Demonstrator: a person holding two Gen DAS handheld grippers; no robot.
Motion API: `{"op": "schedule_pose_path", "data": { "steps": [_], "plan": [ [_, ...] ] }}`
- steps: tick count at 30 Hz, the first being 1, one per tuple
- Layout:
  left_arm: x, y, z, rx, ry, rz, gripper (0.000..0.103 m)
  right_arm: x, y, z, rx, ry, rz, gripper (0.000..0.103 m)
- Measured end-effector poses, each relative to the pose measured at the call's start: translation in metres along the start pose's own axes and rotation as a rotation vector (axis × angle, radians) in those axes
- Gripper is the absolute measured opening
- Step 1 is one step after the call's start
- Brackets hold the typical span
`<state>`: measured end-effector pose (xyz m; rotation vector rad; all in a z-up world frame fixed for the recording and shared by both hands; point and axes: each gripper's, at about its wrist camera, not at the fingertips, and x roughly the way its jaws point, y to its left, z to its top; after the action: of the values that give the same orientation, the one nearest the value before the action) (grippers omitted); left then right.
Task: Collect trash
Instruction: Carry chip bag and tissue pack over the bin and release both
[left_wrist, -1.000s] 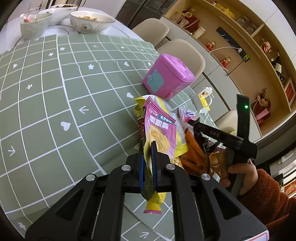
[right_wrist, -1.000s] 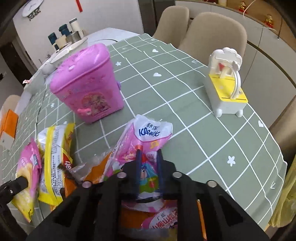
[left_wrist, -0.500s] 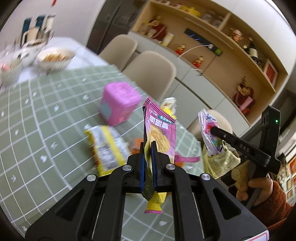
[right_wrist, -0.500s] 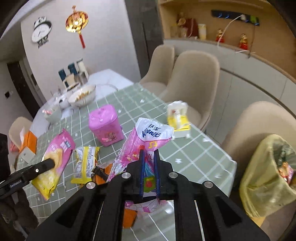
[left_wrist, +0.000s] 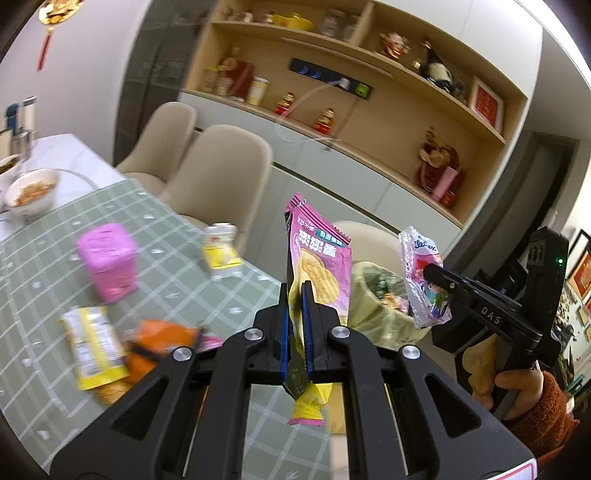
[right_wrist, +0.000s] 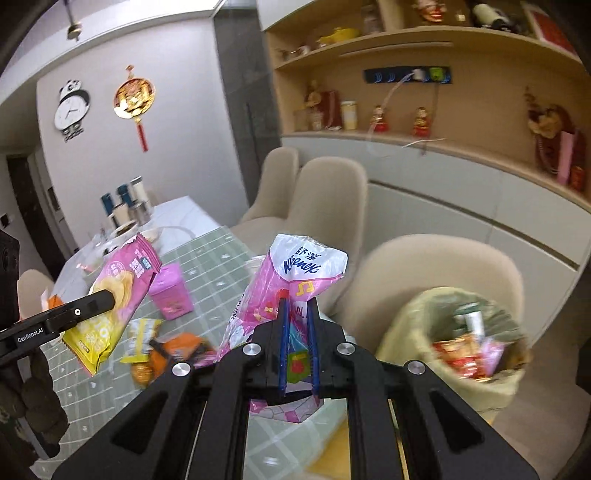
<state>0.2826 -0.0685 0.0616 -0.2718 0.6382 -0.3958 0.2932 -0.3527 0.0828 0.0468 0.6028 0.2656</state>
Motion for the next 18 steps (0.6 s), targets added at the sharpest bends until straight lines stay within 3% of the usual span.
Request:
{"op": "schedule_pose_path", "data": {
  "steps": [13, 18],
  "plan": [
    [0.163, -0.147, 0.010, 0.084, 0.133, -0.197, 0.006, -0.041, -0.192, -0.001, 0.123, -0.083, -0.203, 0.011],
    [0.228, -0.181, -0.001, 0.100, 0.205, -0.196, 0.006, -0.036, -0.241, -0.011, 0.150, -0.062, -0.217, 0.011]
  ]
}}
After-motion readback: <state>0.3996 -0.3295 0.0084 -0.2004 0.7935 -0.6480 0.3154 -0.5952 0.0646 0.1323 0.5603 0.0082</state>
